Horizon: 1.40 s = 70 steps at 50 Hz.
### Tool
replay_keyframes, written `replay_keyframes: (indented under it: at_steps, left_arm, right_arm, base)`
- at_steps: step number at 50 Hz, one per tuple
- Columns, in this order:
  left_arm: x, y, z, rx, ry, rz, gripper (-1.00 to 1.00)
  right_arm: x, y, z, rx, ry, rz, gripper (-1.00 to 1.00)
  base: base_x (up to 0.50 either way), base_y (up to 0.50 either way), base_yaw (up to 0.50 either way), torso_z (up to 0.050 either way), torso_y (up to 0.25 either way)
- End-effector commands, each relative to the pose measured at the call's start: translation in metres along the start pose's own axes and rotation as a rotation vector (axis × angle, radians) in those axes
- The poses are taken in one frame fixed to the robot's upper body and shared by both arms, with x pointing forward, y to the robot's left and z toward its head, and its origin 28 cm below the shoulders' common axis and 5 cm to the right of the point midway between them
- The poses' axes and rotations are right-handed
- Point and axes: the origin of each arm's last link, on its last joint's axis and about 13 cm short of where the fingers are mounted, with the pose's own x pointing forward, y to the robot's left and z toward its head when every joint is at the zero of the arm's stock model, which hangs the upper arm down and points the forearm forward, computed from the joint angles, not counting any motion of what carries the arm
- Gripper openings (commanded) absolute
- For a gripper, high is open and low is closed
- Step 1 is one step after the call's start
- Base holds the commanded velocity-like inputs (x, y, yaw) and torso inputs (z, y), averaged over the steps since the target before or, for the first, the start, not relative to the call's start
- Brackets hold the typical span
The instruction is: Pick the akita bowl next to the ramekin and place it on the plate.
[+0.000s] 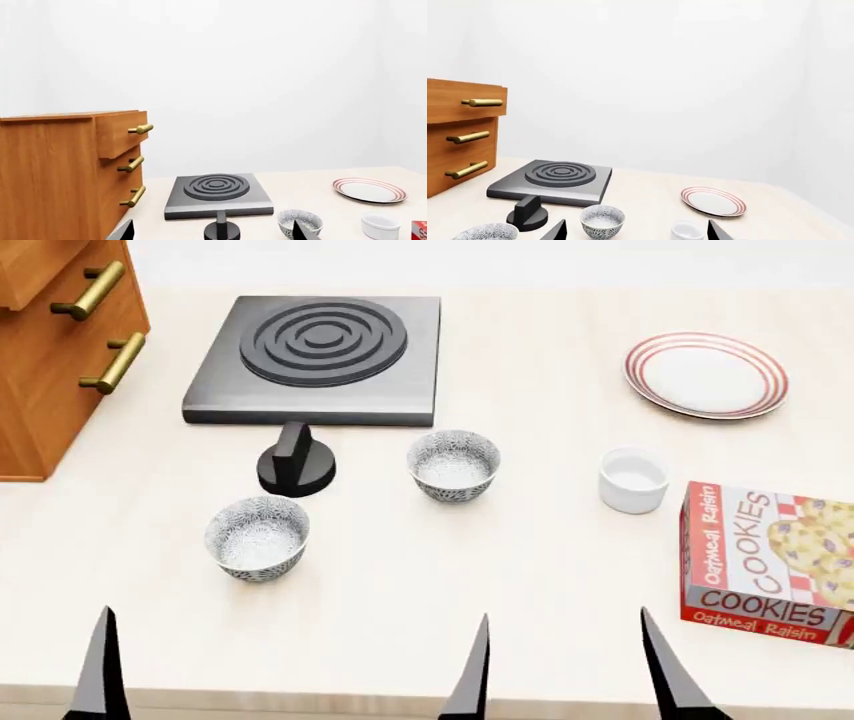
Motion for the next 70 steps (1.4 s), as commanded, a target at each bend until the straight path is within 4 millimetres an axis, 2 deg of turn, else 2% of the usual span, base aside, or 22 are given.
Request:
replay_keyframes:
  at_steps: [1,11,23,40,70]
  left_arm:
    - [-0.004,0.001,0.017,0.005,-0.024,-0.02,1.0]
    - [-0.004,0.005,0.025,0.017,-0.032,-0.04,1.0]
    - [-0.008,0.009,0.037,0.016,-0.036,-0.052,1.0]
    - [-0.012,0.01,0.049,0.025,-0.052,-0.061,1.0]
    - [-0.013,0.01,0.056,0.028,-0.065,-0.044,1.0]
  right_arm:
    - [-0.002,0.0,0.015,-0.011,-0.022,0.016,1.0]
    - [-0.005,-0.002,0.022,-0.025,-0.031,0.011,1.0]
    - [-0.008,-0.002,0.033,0.058,-0.037,0.027,1.0]
    - [-0.015,-0.005,0.053,0.02,-0.048,0.036,1.0]
    - [-0.017,-0.008,0.056,0.069,-0.079,-0.015,1.0]
  base:
    - [0.0,0.0,0.0,0.0,0.0]
    - [0.0,0.0,0.0,0.0,0.0]
    - [0.0,0.0,0.0,0.0,0.0]
    - [0.0,0.0,0.0,0.0,0.0]
    - [0.05,0.0,0.0,0.0,0.0]
